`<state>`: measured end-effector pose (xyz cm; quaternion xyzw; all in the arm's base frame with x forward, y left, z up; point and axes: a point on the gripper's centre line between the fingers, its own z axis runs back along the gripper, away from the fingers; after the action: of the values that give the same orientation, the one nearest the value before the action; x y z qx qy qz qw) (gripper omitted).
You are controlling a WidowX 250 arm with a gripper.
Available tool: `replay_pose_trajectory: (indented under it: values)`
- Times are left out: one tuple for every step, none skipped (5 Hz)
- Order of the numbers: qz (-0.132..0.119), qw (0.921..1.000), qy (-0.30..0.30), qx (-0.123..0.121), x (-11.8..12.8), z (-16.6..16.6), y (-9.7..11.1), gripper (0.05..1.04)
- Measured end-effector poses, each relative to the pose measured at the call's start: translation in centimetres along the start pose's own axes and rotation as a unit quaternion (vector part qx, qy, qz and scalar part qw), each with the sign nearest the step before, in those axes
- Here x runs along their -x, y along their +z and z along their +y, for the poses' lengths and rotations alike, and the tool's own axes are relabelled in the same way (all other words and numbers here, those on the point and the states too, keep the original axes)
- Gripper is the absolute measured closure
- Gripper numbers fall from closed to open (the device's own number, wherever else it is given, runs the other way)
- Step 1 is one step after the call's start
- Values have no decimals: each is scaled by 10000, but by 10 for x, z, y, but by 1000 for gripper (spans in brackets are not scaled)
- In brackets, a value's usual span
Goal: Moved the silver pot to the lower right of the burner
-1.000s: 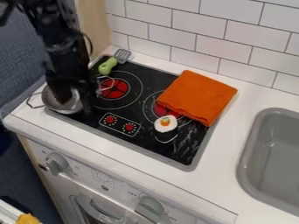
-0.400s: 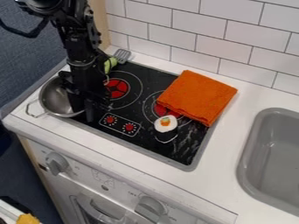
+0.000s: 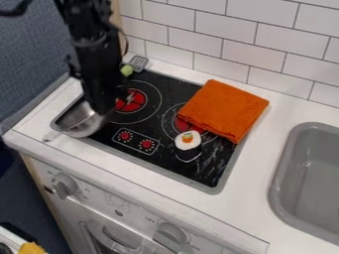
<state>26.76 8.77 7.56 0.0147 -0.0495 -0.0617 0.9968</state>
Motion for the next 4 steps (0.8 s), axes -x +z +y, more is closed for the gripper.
replay_pose_trajectory:
  values:
    - [-383, 9976, -557, 119, -42, -42, 26, 1031]
    - [-458, 9934, -1052, 59, -77, -80, 29, 1032]
    - [-536, 9924, -1101, -148, -99, -96, 31, 1033]
    - [-487, 9946, -896, -184, -103, -94, 26, 1033]
